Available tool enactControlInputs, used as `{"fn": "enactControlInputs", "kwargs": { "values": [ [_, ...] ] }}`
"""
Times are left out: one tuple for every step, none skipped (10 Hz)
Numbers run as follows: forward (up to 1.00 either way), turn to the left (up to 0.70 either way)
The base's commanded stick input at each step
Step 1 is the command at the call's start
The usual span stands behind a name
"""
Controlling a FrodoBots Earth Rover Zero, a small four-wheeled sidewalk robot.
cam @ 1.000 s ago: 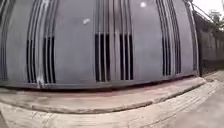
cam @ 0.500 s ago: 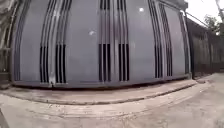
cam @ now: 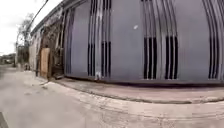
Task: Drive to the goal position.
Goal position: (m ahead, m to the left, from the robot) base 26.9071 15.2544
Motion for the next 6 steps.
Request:
{"fn": "enactControlInputs", "kwargs": {
  "values": [
    [0.00,0.70],
    [0.00,0.70],
    [0.00,0.70],
    [0.00,0.70],
    [0.00,0.22],
    [0.30,0.00]
  ]
}}
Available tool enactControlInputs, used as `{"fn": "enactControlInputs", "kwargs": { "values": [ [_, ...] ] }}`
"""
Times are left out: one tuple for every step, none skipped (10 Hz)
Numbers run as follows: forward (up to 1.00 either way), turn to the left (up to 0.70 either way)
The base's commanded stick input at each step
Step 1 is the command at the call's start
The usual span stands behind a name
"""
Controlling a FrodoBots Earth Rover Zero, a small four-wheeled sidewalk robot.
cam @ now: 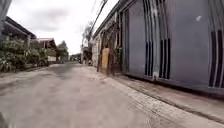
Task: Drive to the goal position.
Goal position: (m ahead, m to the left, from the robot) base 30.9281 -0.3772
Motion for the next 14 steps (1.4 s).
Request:
{"fn": "enactControlInputs", "kwargs": {
  "values": [
    [0.70,0.00],
    [0.70,0.00],
    [0.70,0.00],
    [0.70,0.00],
    [0.70,0.00],
    [0.70,0.00],
    [0.70,-0.20],
    [0.70,-0.35],
    [0.70,-0.35],
    [0.70,-0.35],
    [0.70,-0.14],
    [0.70,0.00],
    [0.70,0.00],
    [0.70,0.00]
  ]
}}
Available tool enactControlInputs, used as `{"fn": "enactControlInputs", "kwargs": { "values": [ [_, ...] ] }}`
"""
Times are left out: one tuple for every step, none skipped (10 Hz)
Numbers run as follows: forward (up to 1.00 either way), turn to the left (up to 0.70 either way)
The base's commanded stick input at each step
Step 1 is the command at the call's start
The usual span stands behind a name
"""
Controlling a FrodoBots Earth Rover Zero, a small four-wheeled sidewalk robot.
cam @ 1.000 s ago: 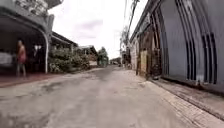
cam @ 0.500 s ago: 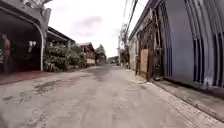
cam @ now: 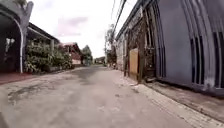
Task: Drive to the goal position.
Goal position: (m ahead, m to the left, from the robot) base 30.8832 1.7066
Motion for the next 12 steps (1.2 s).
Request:
{"fn": "enactControlInputs", "kwargs": {
  "values": [
    [0.70,0.00],
    [0.70,0.00],
    [0.70,0.00],
    [0.70,0.00],
    [0.70,0.00],
    [0.70,0.00],
    [0.60,0.26],
    [0.50,0.50],
    [0.50,0.43],
    [0.50,0.26],
    [0.50,0.00],
    [0.50,0.00]
  ]
}}
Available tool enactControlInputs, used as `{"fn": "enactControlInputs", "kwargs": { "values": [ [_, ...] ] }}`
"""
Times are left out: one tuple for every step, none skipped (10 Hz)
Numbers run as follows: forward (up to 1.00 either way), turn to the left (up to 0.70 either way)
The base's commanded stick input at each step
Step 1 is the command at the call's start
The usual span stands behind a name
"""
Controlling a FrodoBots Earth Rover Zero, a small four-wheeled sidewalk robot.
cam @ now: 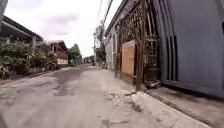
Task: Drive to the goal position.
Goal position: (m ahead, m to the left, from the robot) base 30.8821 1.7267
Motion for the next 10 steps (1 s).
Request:
{"fn": "enactControlInputs", "kwargs": {
  "values": [
    [0.50,0.00],
    [0.50,0.00],
    [0.50,0.00],
    [0.50,0.00],
    [0.50,0.00],
    [0.50,0.00],
    [0.50,0.00],
    [0.50,0.00],
    [0.50,0.00],
    [0.50,0.00]
  ]
}}
